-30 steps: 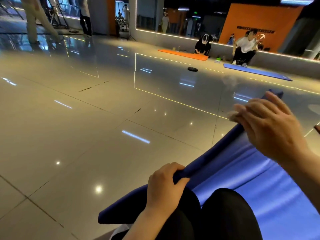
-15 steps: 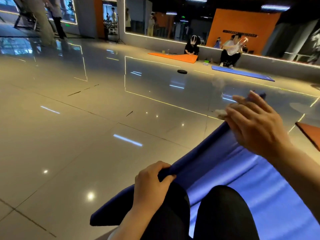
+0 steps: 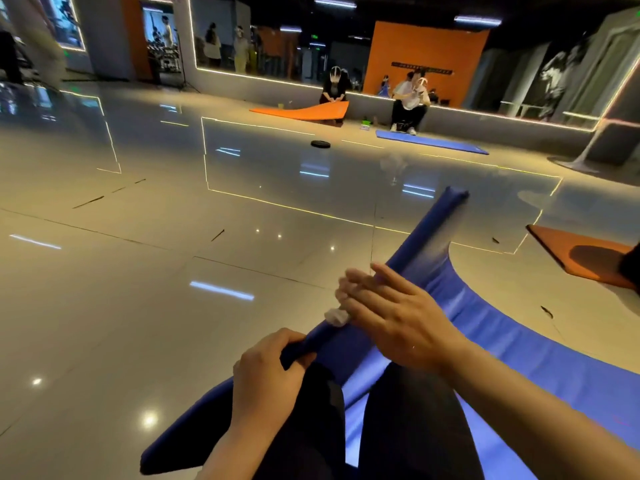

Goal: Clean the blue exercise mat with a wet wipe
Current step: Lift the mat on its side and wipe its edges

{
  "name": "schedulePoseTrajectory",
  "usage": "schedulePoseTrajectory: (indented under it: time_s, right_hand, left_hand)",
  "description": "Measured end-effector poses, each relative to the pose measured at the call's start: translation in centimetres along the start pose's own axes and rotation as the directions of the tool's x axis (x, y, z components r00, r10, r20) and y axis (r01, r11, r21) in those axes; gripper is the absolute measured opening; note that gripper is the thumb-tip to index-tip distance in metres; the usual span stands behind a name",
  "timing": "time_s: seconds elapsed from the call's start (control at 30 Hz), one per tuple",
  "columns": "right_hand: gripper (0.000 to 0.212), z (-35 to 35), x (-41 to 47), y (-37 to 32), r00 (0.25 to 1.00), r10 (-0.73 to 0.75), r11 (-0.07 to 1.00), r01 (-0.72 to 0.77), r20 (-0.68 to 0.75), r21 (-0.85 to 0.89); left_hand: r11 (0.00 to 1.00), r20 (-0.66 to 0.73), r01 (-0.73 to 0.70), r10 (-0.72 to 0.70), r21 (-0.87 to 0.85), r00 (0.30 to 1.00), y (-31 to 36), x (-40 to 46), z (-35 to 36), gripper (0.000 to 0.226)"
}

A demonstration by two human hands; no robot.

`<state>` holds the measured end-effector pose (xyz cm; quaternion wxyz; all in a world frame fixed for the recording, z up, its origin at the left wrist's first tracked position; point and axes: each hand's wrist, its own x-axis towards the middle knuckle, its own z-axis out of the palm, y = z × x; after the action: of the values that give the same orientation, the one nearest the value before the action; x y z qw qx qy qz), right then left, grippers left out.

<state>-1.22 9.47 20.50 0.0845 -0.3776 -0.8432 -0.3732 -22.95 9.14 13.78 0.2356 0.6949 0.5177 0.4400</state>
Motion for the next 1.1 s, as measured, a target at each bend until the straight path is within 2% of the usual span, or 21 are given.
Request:
schedulePoseTrajectory:
  time_s: [0.13, 0.23, 0.3, 0.37, 0.43, 0.5, 0.53, 0.57, 0.67, 0.7, 0.83, 0.9, 0.93, 1.0, 1.07, 1.1]
  right_hand:
    - [0.032, -3.0, -0.4, 8.2, 0.973, 0.165, 0.970, -0.190, -0.162, -0.151]
    - [0.026, -5.1, -1.0, 13.2, 0.898, 0.364, 0.885, -0.416, -0.247, -0.210]
    - [0.030, -4.8, -1.3, 13.8, 0.832, 0.498, 0.838, -0.534, -0.246, -0.111]
    - [0.037, -3.2, -2.0, 12.3, 0.770, 0.605, 0.795, -0.599, -0.204, 0.094]
    - [0.041, -2.3, -2.0, 10.1, 0.586, 0.799, 0.587, -0.715, -0.132, 0.380]
    - [0.044, -2.6, -0.7, 9.5, 0.388, 0.916, 0.370, -0.721, -0.101, 0.586]
    - [0.042, -2.9, 0.1, 9.8, 0.345, 0.932, 0.331, -0.694, -0.109, 0.639]
    - [0.038, -3.2, 1.0, 10.0, 0.350, 0.931, 0.325, -0.657, -0.106, 0.680]
    - [0.023, -3.5, 3.4, 10.5, 0.498, 0.867, 0.340, -0.549, -0.028, 0.764]
    - [0.024, -3.3, 3.8, 10.5, 0.520, 0.854, 0.328, -0.540, 0.001, 0.775]
    - [0.034, -3.4, 4.8, 9.2, 0.499, 0.867, 0.271, -0.455, -0.010, 0.849]
    - [0.031, -2.6, 5.3, 6.9, 0.540, 0.841, 0.273, -0.445, 0.013, 0.853]
    - [0.030, -1.5, 5.4, 5.1, 0.570, 0.822, 0.298, -0.456, 0.018, 0.839]
    - [0.028, 0.8, 5.5, 0.7, 0.617, 0.787, 0.361, -0.476, 0.012, 0.802]
    - [0.026, 2.4, 5.4, -3.0, 0.602, 0.798, 0.341, -0.501, 0.037, 0.795]
    - [0.024, 3.3, 5.7, -4.3, 0.575, 0.816, 0.303, -0.507, 0.056, 0.807]
  left_hand:
    - [1.000, -0.001, 0.017, -0.017, -0.005, 1.000, -0.2, 0.0, -0.4, 0.021]
    - [1.000, 0.009, 0.022, -0.022, -0.008, 1.000, -0.1, -0.2, -0.7, 0.021]
    - [0.999, 0.008, 0.032, -0.032, -0.001, 0.999, -0.3, -0.3, -0.8, 0.021]
    - [0.999, 0.013, 0.042, -0.042, 0.015, 0.999, -0.4, -0.3, -1.0, 0.022]
    - [0.999, 0.017, 0.040, -0.040, 0.029, 0.999, -0.4, -0.2, -1.1, 0.023]
    - [0.999, 0.014, 0.034, -0.034, 0.038, 0.999, -0.4, -0.1, -1.1, 0.024]
    - [0.999, 0.014, 0.030, -0.031, 0.038, 0.999, -0.4, 0.0, -1.1, 0.023]
    - [0.999, 0.017, 0.027, -0.028, 0.036, 0.999, -0.4, 0.0, -1.1, 0.023]
    - [0.999, 0.036, 0.016, -0.017, 0.041, 0.999, -0.5, -0.2, -1.1, 0.021]
    - [0.999, 0.046, 0.017, -0.019, 0.047, 0.999, -0.6, -0.1, -1.1, 0.022]
    - [0.991, 0.104, 0.056, -0.069, 0.121, 0.992, -1.3, 1.3, -1.9, 0.030]
    - [0.986, 0.141, 0.047, -0.070, 0.157, 0.988, -1.0, 2.5, -2.6, 0.033]
    - [0.987, 0.163, 0.013, -0.040, 0.160, 0.986, -0.4, 3.0, -2.9, 0.036]
    - [0.981, 0.225, -0.108, 0.071, 0.160, 0.972, 1.0, 4.0, -2.9, 0.059]
    - [0.968, 0.266, -0.207, 0.164, 0.143, 0.950, 2.6, 4.7, -1.9, 0.068]
    - [0.967, 0.265, -0.208, 0.165, 0.145, 0.950, 2.5, 4.8, -1.3, 0.067]
